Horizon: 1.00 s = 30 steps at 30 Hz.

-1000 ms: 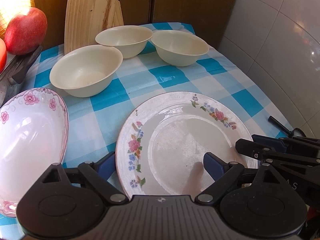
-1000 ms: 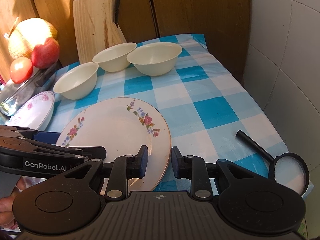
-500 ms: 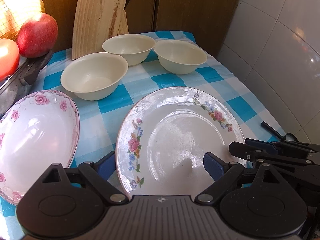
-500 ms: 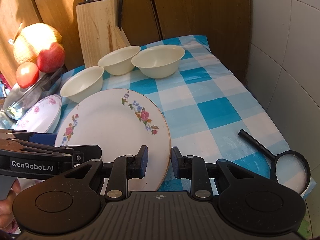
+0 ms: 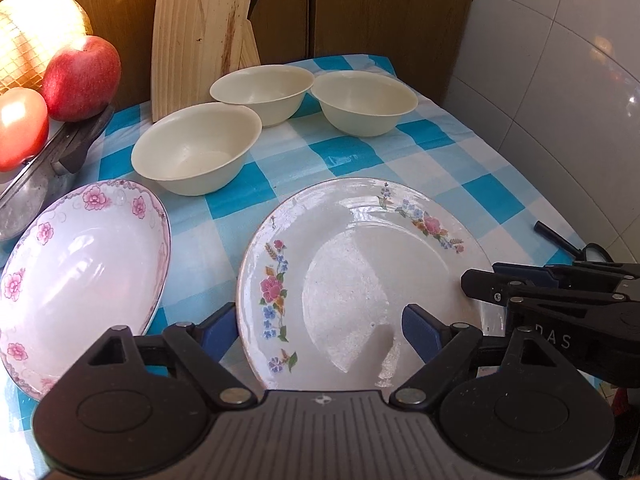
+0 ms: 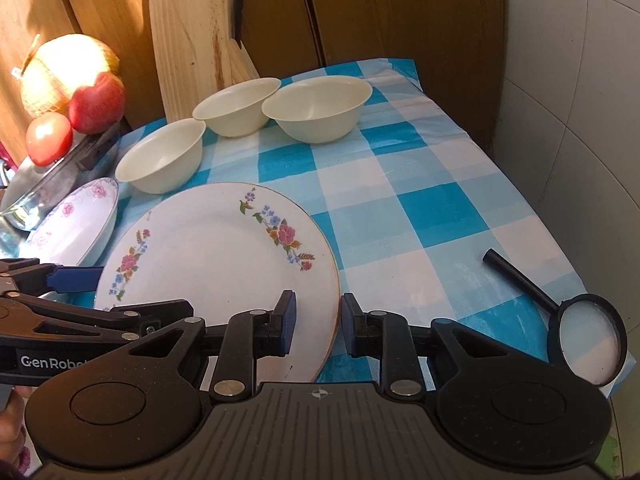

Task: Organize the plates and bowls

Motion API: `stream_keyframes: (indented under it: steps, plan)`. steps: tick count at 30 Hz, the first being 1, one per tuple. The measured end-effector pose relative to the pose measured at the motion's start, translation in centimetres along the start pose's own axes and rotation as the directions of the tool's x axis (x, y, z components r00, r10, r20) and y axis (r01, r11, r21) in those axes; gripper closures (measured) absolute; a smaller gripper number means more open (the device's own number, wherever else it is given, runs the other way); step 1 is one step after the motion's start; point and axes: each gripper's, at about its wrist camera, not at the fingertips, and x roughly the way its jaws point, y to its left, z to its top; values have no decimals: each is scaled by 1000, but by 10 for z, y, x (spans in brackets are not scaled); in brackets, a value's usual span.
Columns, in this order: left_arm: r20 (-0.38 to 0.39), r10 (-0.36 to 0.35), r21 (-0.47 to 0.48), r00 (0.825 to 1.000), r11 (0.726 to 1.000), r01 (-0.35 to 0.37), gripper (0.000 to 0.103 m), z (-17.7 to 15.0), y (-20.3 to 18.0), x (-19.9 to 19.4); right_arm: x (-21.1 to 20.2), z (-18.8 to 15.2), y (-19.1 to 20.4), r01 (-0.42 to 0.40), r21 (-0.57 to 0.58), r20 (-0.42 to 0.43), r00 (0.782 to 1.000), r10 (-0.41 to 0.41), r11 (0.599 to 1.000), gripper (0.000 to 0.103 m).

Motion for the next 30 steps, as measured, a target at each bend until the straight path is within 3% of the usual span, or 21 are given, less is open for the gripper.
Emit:
stream_keyframes:
  steps: [4, 5, 8, 10, 15, 30]
  plan:
    - [-16, -3, 7, 1000, 1000, 3, 23, -4, 3, 10, 0, -1, 2, 11, -13, 8, 1000, -10, 1000, 72]
    - [-17, -3, 11, 1000, 1000, 3, 22, -4, 3, 10, 1, -1, 0, -1, -4, 0, 1000, 1, 1000, 68]
    - [-3, 13, 11, 1000, 1000, -13, 10, -7, 4, 14, 2, -4, 0, -25, -7, -9, 1000, 25, 1000, 64]
    - [4, 14, 21, 1000, 1000, -14, 9, -7, 3, 15, 1, -5, 1, -23, -16, -2, 1000, 23, 1000, 64]
    - [2, -14, 11, 1000, 1000, 14, 14, -6, 0, 16, 1, -5, -2, -21, 7, 12, 1000, 21, 1000, 69]
    - [16, 68, 19, 998, 998, -68, 16, -4, -12, -4, -8, 0, -6, -56, 62, 44, 998, 54, 996, 73]
